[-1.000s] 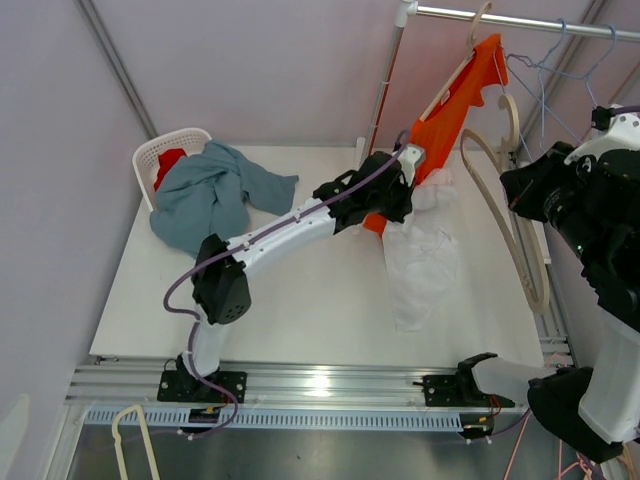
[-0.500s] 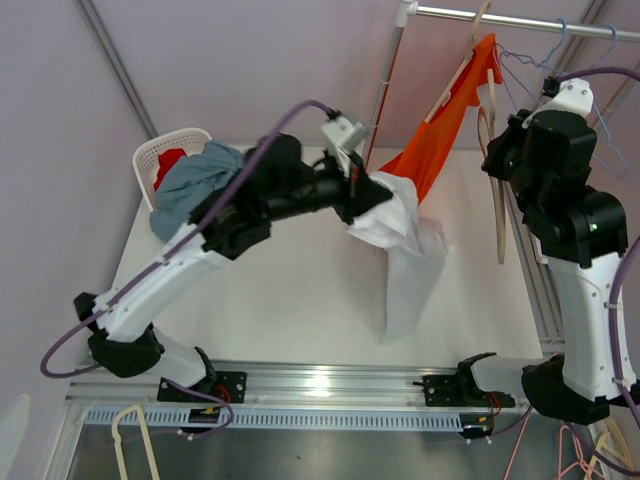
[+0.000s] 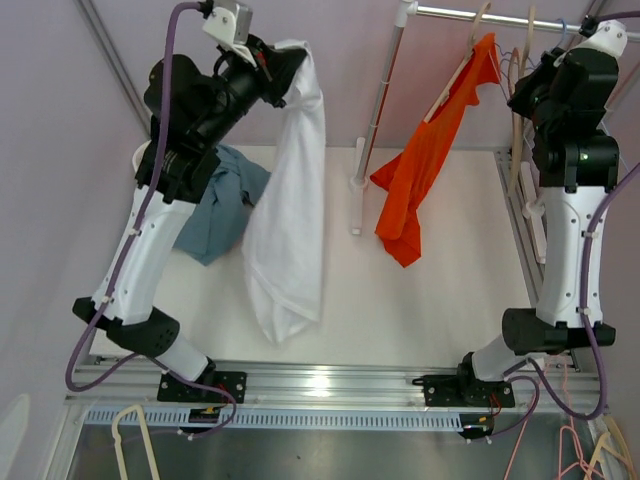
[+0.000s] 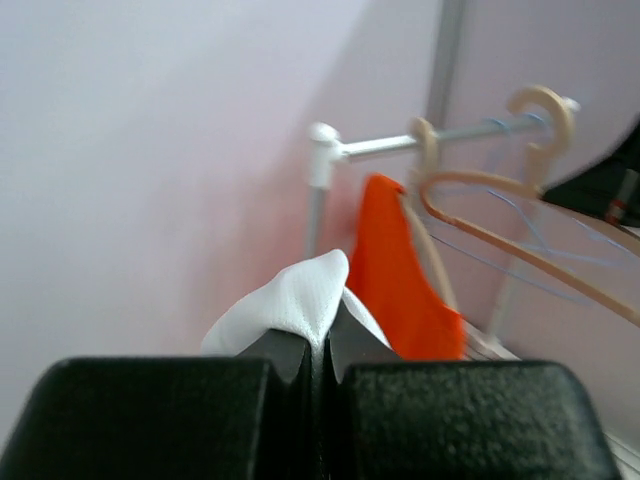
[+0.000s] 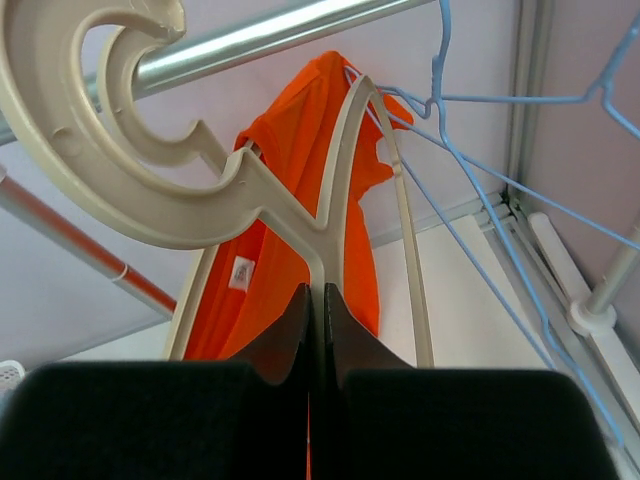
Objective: Remove the t-shirt from the hanger
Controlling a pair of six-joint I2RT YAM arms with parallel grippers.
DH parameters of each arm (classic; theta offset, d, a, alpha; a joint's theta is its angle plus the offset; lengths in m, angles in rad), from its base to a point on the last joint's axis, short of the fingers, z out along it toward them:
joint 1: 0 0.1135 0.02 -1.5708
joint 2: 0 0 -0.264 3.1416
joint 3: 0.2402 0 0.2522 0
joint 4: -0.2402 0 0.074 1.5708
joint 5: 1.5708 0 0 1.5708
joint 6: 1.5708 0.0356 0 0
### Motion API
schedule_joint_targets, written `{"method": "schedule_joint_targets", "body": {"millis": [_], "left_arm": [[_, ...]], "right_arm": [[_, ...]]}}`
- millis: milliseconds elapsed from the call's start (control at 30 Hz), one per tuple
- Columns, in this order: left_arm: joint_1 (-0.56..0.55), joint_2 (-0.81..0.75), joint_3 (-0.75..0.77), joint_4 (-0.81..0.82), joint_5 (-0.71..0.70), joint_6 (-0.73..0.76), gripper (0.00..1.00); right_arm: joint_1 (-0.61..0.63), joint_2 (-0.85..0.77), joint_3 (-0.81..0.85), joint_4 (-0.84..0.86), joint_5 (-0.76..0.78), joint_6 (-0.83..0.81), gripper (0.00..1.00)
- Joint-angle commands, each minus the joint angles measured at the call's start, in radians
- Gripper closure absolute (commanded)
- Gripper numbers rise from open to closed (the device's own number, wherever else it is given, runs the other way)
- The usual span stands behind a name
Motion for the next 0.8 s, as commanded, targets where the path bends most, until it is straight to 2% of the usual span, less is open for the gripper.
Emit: {"method": "schedule_joint_targets", "body": {"millis": [0,133,267,467,533,567,633,700,767], "left_arm": [[0.092,0.023,0.108,0.215,-0.045,0.061,0.99],[0.198,0.085,0.252,0.241,-0.06,0.063,0.99],[0.302,0.081,0.25,0.313,-0.086,0.081,0.99],[0.516,0.121,0.251,0.37,-0.102,0.003,0.99],[0.606,0.11,0.187,0.364,-0.105,-0.086,0.99],[0.635,0.095,0.03,0.393,-0.114,-0.106,0.99],[0.637,0.025,-0.104,0.454,-0.187,-0.114,0.99],[0.639,-0.019,-0.335,0.546,-0.233,-0.092,0.99],[0.637,-0.051,-0.431,0.554,-0.313,-0.077,0.99]], "right_arm": [[-0.054,0.057,0.071,0.089,-0.136,0.03,1.0],[-0.074,0.118,0.129,0.095,-0.202,0.052,1.0],[-0.09,0.174,0.18,0.114,-0.213,0.06,1.0],[-0.096,0.244,0.223,0.158,-0.174,0.052,1.0],[-0.096,0.272,0.228,0.184,-0.157,0.05,1.0],[-0.099,0.281,0.229,0.192,-0.156,0.047,1.0],[-0.107,0.316,0.252,0.206,-0.159,0.05,1.0],[-0.108,0.339,0.278,0.207,-0.151,0.049,1.0],[-0.11,0.364,0.283,0.206,-0.144,0.046,1.0]]}}
